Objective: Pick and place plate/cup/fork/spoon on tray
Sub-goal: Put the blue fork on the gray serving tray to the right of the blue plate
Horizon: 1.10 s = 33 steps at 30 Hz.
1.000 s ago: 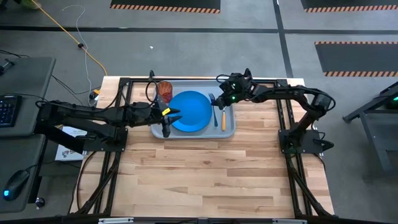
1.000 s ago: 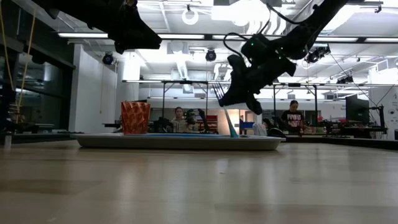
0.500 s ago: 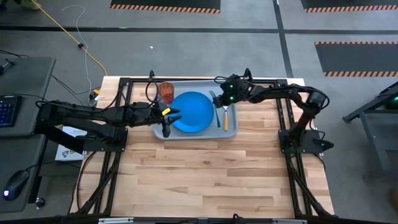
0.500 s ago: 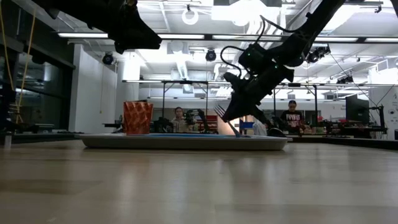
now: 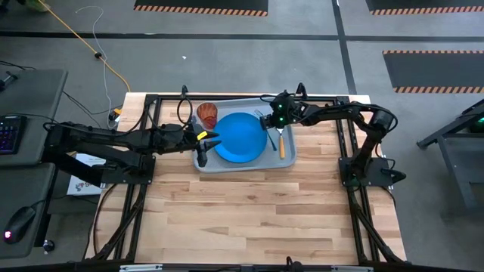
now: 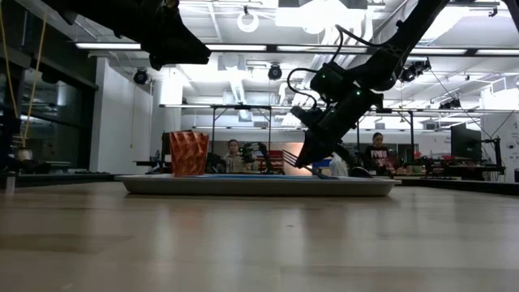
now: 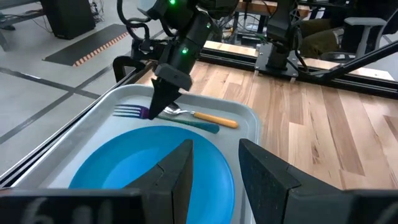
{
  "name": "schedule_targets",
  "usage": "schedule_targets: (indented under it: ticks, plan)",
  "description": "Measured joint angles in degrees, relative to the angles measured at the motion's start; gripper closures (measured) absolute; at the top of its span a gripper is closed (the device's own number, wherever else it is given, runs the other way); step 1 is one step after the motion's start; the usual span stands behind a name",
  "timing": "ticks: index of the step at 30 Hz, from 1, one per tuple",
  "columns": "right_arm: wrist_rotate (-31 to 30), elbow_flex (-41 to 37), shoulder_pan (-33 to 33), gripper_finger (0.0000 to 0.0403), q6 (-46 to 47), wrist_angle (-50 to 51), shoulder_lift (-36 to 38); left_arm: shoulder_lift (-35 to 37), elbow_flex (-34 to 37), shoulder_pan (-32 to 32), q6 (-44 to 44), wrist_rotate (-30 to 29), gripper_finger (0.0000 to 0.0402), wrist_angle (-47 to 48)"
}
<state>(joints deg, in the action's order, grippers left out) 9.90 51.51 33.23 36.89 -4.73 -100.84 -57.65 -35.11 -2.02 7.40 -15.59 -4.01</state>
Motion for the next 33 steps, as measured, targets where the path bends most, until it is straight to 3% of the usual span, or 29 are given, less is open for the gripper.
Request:
schedule_targets:
  ticks: [10, 14, 23, 33]
  plan:
    - [-3.2, 0.0, 0.1, 0.0403, 9.8, -0.2, 0.0, 0.0, 0.0, 0.0, 0.5, 0.0, 0.0284, 1.2]
    - [-7.8, 0.0, 0.1, 0.0403, 14.1, 2.4, 1.8, 0.0, 0.0, 0.0, 0.5, 0.0, 0.0284, 1.6]
    - [-12.7, 0.0, -4.5, 0.0403, 16.5, 12.0, 10.0, 0.0, 0.0, 0.0, -0.5, 0.0, 0.0284, 3.4]
    - [-19.2, 0.0, -10.4, 0.0403, 17.1, 18.8, 10.5, 0.0, 0.0, 0.0, -0.1, 0.0, 0.0284, 3.5]
